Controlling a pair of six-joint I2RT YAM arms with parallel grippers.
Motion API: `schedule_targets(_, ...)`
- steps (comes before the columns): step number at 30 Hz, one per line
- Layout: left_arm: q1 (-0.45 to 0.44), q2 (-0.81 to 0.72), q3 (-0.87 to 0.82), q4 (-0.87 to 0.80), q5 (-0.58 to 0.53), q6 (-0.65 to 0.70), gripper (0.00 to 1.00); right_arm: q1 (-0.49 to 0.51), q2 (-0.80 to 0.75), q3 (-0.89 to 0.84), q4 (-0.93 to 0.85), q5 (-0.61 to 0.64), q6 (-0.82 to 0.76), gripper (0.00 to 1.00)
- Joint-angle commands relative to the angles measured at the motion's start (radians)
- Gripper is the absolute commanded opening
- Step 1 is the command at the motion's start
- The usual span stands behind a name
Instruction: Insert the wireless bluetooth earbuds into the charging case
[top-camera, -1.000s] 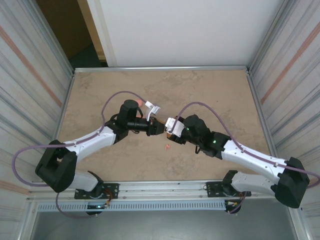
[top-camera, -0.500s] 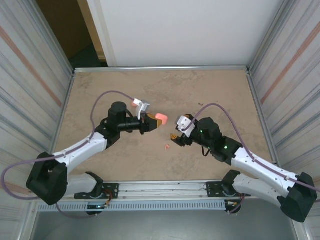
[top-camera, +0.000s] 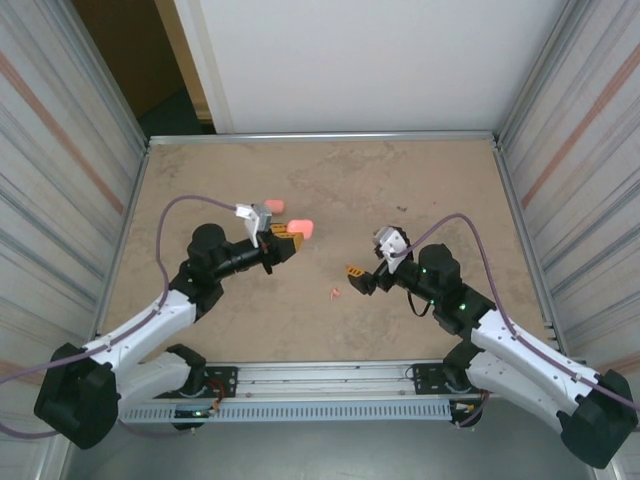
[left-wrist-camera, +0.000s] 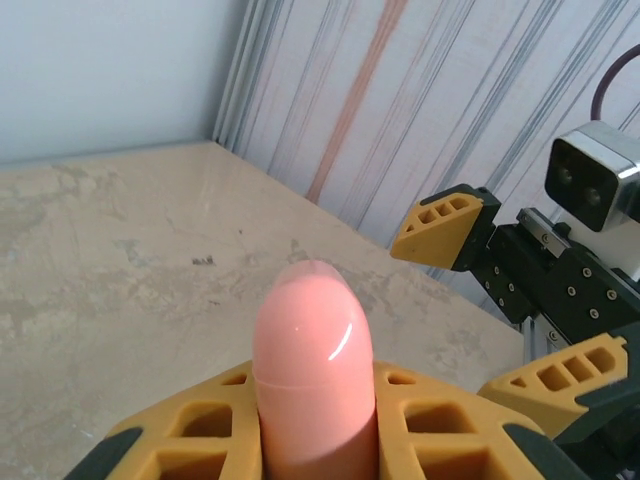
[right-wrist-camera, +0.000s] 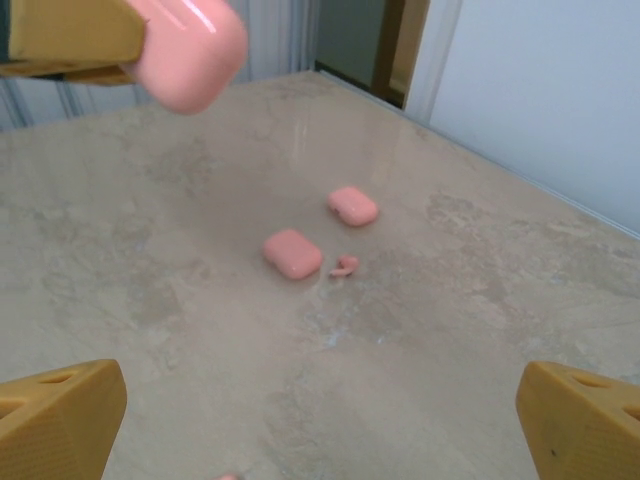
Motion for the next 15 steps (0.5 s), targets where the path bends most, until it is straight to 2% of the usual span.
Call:
schedule_targets(1,0.005,-0.046,-0.044,0.128,-0.037,0.039,0.00,-0.028,-0.032,-0.027,0.122,-0.059,0.121,0.99)
schedule_targets(7,0.005,-0.077,-0.116,0.270,-0.039,0.048,0.00,-0.051,-0.014,-0.060,0.269,-0.171,0.243,0.99)
schedule_targets(15,0.005,-0.086,-0.163,0.402,-0.005,0.059,0.00,-0.049,0.080,-0.011,0.395,-0.298,0.330,0.99)
